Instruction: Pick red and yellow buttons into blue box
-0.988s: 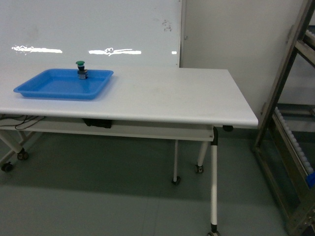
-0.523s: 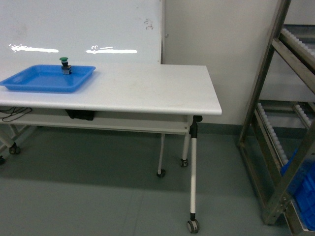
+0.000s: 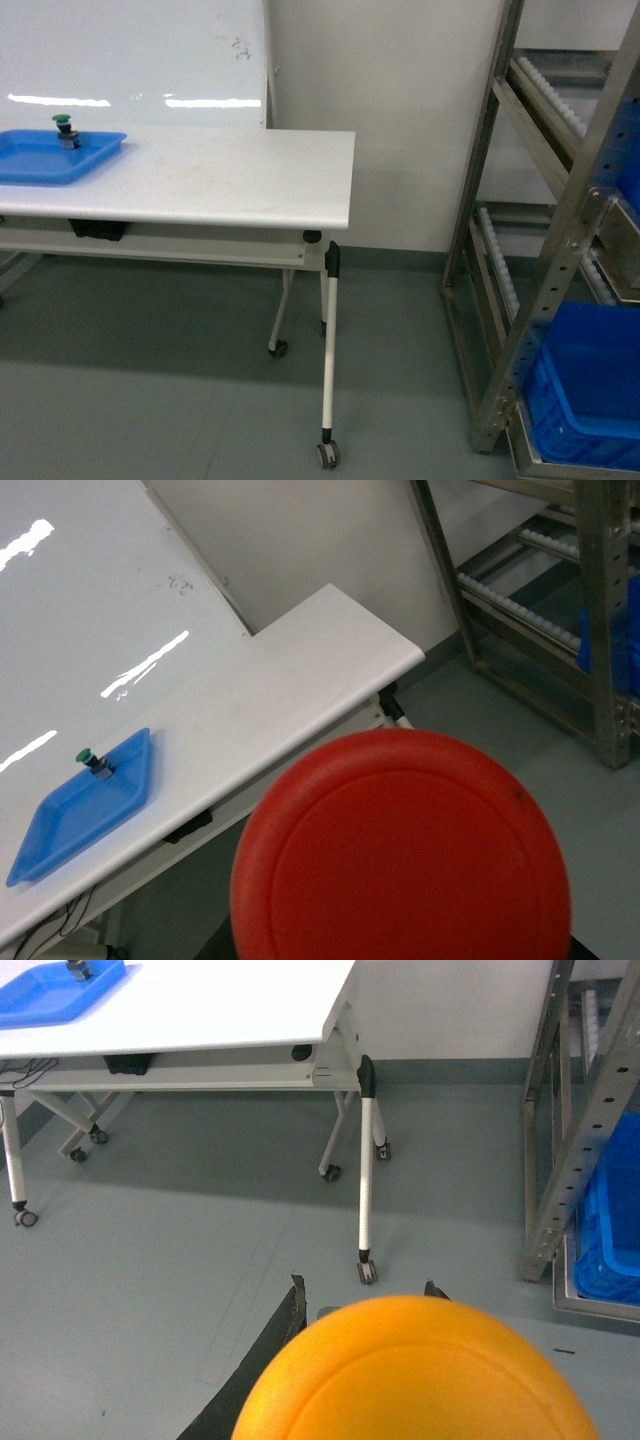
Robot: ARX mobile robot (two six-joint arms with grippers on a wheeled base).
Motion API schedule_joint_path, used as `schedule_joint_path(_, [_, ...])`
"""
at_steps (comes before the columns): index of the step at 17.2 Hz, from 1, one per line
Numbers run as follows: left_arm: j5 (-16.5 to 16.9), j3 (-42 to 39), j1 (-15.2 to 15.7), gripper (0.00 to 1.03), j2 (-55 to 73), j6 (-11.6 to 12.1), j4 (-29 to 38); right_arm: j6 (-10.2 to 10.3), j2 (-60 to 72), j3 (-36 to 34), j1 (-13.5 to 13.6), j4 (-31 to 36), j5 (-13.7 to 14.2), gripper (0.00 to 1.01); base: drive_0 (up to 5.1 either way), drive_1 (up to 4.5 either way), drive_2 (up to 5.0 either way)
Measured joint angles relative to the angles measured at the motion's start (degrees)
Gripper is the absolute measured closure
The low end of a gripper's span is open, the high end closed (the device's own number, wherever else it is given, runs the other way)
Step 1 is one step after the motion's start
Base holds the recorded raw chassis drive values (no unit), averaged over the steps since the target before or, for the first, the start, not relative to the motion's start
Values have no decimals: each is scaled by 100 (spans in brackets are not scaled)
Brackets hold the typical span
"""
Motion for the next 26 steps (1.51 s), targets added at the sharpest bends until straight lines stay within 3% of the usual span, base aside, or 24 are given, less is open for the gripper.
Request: schedule_joint_path(26, [0, 0, 0, 78, 7, 0, -4, 0, 2, 0, 0, 0, 0, 74, 469, -229, -229])
